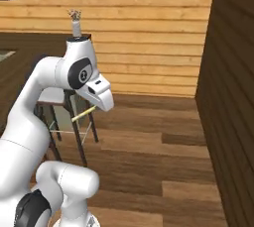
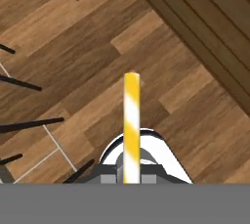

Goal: Take a straw from the drawer in front and place it inside the glass cup on the dining counter.

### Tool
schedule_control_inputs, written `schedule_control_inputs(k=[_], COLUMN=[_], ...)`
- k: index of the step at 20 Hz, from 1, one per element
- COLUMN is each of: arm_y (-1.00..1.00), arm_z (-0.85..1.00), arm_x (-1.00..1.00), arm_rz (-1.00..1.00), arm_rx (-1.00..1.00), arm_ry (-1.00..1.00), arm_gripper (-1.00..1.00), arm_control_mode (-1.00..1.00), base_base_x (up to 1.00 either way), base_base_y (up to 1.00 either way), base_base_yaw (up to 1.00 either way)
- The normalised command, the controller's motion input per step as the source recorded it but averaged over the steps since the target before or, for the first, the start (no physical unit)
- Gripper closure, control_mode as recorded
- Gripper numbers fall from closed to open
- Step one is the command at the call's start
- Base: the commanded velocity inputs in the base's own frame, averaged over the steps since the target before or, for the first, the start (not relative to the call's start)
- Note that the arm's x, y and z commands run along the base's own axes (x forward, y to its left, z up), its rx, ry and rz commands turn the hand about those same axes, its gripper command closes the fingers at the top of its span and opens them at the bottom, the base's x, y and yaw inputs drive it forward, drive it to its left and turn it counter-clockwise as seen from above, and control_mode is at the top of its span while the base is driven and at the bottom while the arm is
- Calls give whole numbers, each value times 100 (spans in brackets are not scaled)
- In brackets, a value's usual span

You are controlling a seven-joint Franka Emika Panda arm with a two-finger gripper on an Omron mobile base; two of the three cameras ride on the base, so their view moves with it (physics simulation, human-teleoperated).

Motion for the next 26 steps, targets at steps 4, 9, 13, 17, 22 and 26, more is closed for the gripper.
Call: schedule_control_inputs(k=[4,9,13,17,22,26], arm_y=[0,0,0,0,0,0], arm_z=[0,0,0,0,0,0], arm_x=[0,0,0,0,0,0], arm_rz=[0,0,0,0,0,0], arm_rx=[0,0,0,0,0,0], arm_ry=[0,0,0,0,0,0], arm_gripper=[100,100,100,100,100,100], arm_control_mode=[100,100,100,100,100,100], base_base_x=[86,76,52,47,40,24], base_base_y=[-31,-52,-70,-72,-75,-79], base_base_yaw=[70,62,60,60,60,60])
